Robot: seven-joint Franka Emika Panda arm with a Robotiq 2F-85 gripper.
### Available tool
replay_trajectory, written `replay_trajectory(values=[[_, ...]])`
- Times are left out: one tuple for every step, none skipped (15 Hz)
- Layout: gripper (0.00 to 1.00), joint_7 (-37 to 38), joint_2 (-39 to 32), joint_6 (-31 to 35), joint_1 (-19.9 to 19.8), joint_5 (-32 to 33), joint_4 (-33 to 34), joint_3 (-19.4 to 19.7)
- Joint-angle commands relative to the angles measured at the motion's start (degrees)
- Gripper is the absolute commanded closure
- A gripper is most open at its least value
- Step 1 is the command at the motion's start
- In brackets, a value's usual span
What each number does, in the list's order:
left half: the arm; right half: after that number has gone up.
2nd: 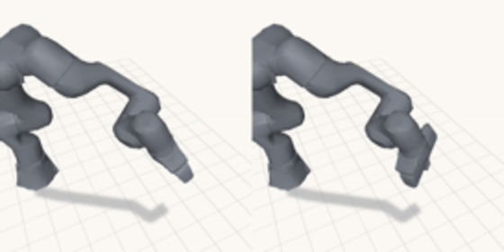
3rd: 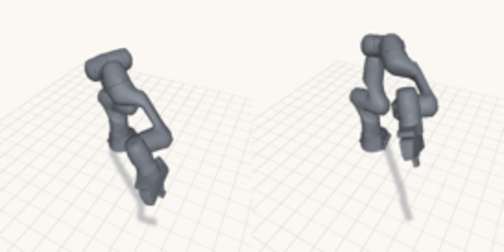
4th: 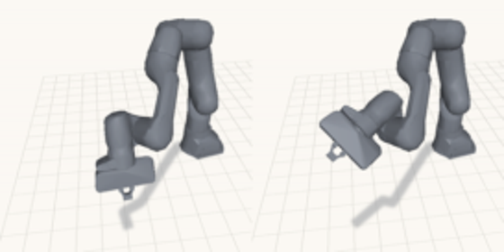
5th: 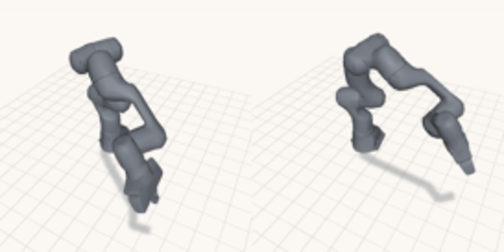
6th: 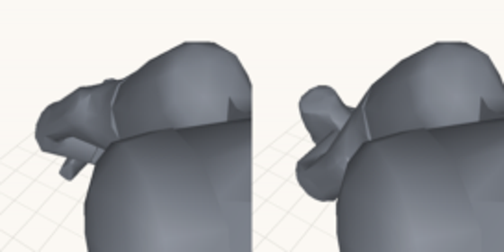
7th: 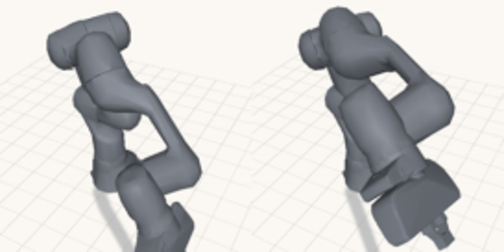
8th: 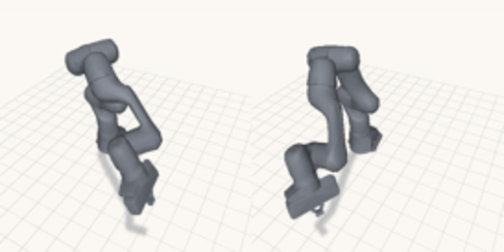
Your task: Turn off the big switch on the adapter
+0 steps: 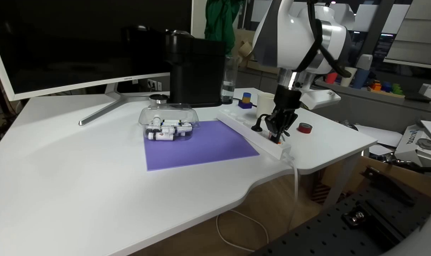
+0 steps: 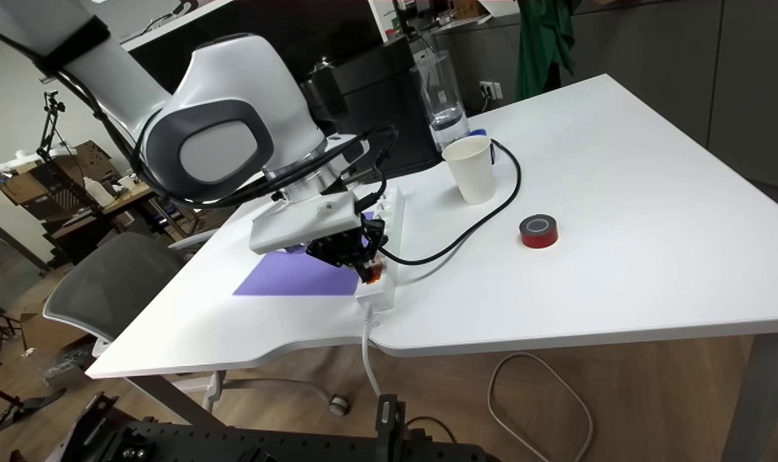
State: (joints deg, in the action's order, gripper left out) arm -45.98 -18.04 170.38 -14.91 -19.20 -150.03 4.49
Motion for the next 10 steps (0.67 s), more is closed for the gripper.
replay_trajectory(values=[[1.0,8.45,10.2,-4.75,3.01,8.86,-5.35,3.78],[1.0,8.69,11.15,-4.97,3.45,9.18,-5.91,4.08],[1.0,8.74,11.49,-4.8,3.67,9.35,-6.17,4.18],[1.0,8.6,11.49,-4.02,3.72,9.31,-6.36,4.04],[1.0,8.32,11.49,-3.55,3.56,9.15,-6.42,3.74],[1.0,7.8,11.49,-2.8,3.23,8.81,-6.47,3.22],[1.0,7.34,11.49,-2.21,2.89,8.48,-6.48,2.74],[1.0,6.93,11.49,-2.12,2.51,8.16,-6.42,2.3],[1.0,7.13,11.82,-2.48,2.56,9.25,-6.39,2.43],[1.0,9.65,13.71,-2.9,3.47,13.22,-6.87,3.6]])
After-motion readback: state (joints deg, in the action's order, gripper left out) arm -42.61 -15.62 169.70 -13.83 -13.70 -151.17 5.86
